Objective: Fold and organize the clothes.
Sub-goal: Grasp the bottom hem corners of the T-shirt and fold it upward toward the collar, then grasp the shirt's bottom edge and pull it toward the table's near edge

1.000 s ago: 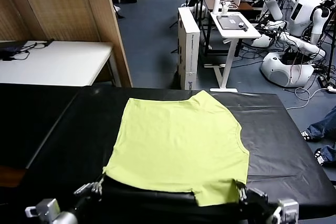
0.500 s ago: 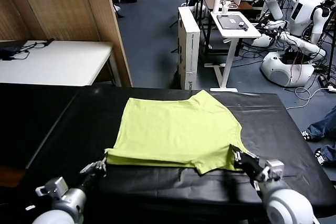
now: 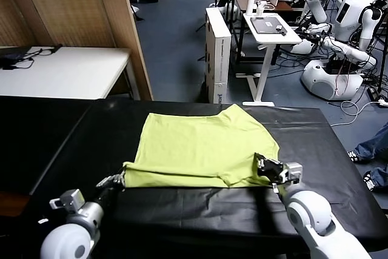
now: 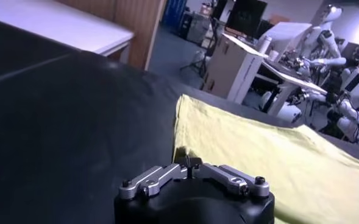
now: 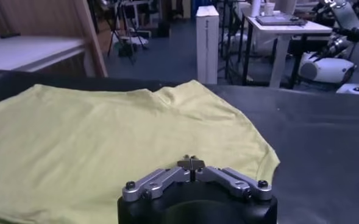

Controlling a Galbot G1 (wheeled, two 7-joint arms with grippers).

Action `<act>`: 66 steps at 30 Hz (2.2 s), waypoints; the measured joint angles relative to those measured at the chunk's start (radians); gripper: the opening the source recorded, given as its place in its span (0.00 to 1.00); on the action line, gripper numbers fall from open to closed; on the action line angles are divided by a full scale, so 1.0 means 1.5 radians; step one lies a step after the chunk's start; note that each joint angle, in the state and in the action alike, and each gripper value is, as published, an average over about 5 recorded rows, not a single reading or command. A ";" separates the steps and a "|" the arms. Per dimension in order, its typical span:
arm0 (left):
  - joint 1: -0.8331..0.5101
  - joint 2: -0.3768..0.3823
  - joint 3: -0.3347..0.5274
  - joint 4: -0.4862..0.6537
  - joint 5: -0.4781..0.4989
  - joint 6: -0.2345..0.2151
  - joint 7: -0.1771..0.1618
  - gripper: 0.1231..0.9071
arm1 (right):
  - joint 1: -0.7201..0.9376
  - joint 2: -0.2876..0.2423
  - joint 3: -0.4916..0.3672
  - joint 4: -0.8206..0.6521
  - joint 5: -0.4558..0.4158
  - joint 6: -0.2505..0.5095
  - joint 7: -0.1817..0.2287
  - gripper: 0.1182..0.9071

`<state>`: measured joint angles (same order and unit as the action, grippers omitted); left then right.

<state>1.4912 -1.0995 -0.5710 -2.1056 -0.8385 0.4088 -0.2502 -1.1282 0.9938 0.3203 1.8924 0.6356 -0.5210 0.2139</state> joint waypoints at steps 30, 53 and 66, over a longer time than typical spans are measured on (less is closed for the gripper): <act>-0.038 0.021 0.019 0.045 0.034 0.018 -0.001 0.73 | -0.131 -0.071 0.115 0.103 0.029 -0.042 -0.059 0.99; 0.027 -0.026 0.035 0.020 0.079 0.010 0.016 1.00 | -0.254 -0.110 0.168 0.130 0.006 -0.033 -0.075 0.79; 0.024 -0.030 0.042 0.035 0.090 0.003 0.017 0.94 | -0.275 -0.111 0.159 0.137 -0.010 -0.032 -0.085 0.44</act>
<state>1.5269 -1.1442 -0.5073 -2.0530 -0.7037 0.4136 -0.2247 -1.5406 0.8270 0.5592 2.0976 0.6201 -0.5692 0.0865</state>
